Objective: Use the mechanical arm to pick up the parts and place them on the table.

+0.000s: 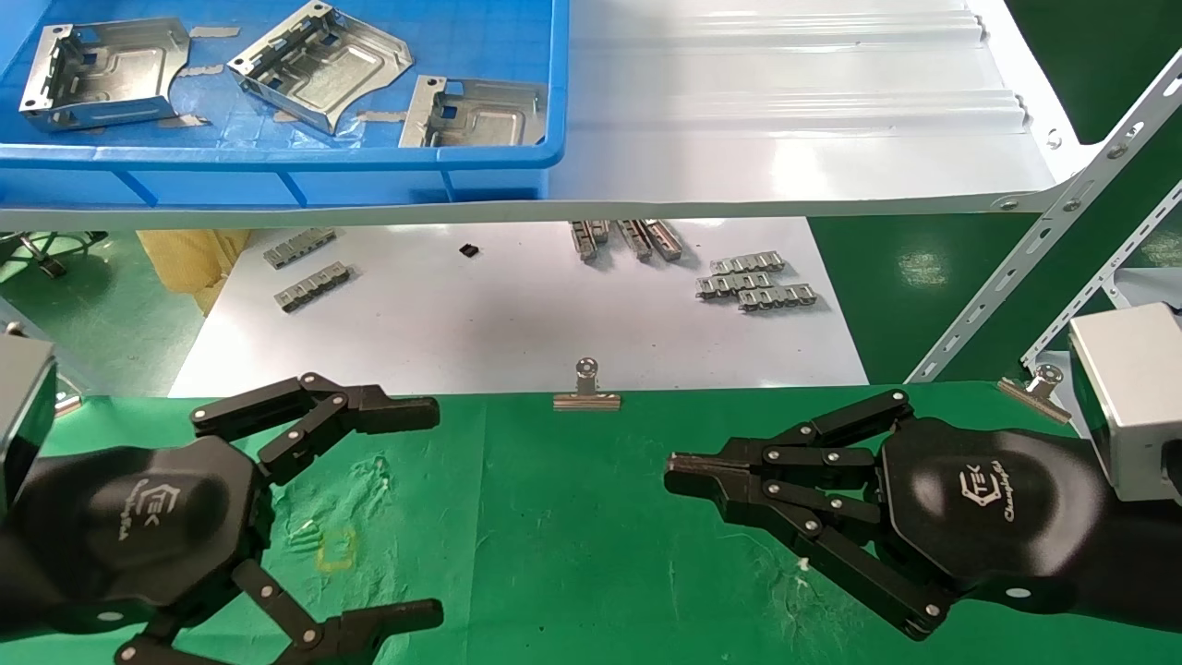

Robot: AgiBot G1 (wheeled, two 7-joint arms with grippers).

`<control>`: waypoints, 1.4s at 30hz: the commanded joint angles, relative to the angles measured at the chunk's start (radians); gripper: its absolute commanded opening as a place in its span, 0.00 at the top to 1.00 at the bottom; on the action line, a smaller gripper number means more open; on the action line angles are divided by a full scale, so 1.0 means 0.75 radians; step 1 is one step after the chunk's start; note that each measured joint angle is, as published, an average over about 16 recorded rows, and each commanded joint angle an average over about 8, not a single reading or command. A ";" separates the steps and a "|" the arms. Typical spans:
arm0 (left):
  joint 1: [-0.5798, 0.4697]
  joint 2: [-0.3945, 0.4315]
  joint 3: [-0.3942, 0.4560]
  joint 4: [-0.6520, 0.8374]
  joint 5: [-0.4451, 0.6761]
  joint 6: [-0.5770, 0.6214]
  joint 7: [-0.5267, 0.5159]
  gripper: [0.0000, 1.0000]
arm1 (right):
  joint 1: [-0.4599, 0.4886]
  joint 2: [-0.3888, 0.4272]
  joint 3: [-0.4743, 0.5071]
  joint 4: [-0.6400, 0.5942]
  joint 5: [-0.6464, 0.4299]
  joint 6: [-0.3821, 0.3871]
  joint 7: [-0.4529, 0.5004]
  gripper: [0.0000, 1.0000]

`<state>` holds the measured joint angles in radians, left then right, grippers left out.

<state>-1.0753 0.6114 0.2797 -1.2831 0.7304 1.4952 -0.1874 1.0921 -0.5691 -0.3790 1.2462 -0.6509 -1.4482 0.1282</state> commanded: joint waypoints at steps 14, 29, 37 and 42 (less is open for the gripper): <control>-0.283 0.081 0.036 0.118 0.090 -0.009 -0.051 0.00 | 0.000 0.000 0.000 0.000 0.000 0.000 0.000 1.00; -1.085 0.387 0.226 1.026 0.619 -0.221 0.141 0.00 | 0.000 0.000 0.000 0.000 0.000 0.000 0.000 0.00; -1.259 0.519 0.303 1.387 0.806 -0.514 0.230 0.50 | 0.000 0.000 0.000 0.000 0.000 0.000 0.000 0.00; -1.306 0.577 0.340 1.534 0.872 -0.617 0.246 1.00 | 0.000 0.000 0.000 0.000 0.000 0.000 0.000 0.00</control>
<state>-2.0509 1.0376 0.5293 -0.1483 1.3734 1.0518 -0.0085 1.0921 -0.5691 -0.3791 1.2462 -0.6508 -1.4482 0.1282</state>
